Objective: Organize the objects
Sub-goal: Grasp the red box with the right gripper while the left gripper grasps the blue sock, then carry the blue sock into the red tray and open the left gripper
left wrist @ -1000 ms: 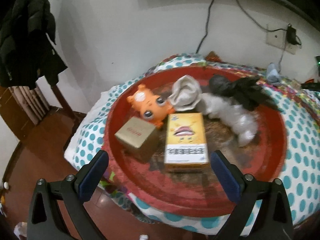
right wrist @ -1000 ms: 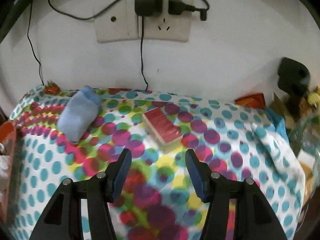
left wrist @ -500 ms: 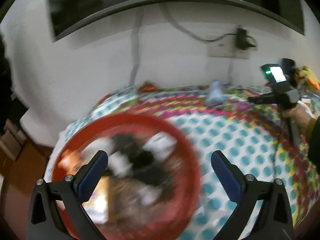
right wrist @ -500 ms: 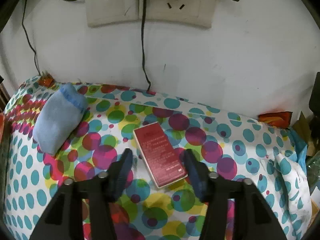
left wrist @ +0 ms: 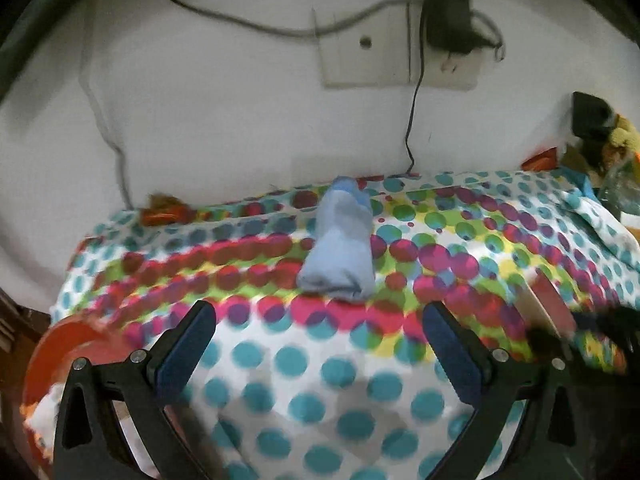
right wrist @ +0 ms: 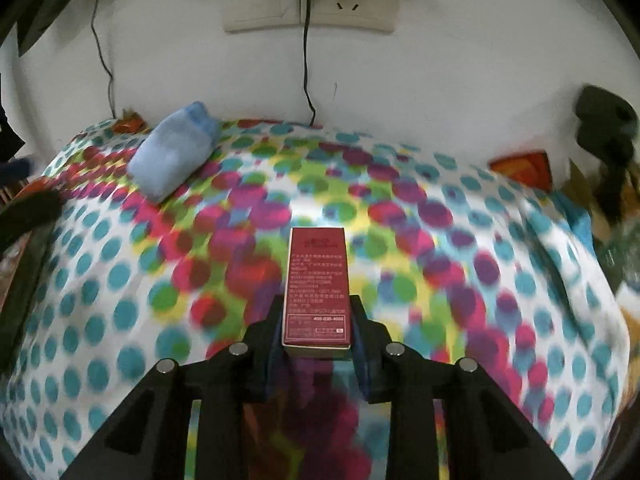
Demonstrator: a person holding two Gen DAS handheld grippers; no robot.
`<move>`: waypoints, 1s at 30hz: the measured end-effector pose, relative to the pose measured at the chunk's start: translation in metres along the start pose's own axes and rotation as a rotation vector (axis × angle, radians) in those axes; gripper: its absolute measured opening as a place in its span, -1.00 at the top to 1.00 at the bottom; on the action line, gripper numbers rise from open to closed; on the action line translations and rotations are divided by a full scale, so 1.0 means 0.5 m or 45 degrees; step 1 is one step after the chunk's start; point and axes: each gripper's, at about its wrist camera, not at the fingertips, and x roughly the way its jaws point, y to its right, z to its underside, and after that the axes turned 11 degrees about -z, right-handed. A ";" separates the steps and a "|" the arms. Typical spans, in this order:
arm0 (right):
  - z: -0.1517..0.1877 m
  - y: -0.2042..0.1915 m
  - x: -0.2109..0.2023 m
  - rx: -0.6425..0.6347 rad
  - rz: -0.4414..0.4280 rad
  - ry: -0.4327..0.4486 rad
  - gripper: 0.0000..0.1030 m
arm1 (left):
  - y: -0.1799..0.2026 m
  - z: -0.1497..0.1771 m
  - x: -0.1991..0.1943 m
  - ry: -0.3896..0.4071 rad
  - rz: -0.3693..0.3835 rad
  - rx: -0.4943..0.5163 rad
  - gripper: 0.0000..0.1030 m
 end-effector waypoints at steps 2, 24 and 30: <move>0.020 -0.009 -0.019 -0.013 0.005 0.009 0.42 | 0.008 -0.016 0.036 -0.029 -0.003 -0.003 -1.00; 0.038 -0.019 -0.038 -0.016 0.017 0.023 0.39 | 0.026 -0.006 0.111 -0.194 0.083 -0.119 0.49; 0.038 -0.017 -0.037 -0.017 0.013 0.023 0.39 | 0.028 0.034 0.057 -0.189 0.070 -0.087 0.49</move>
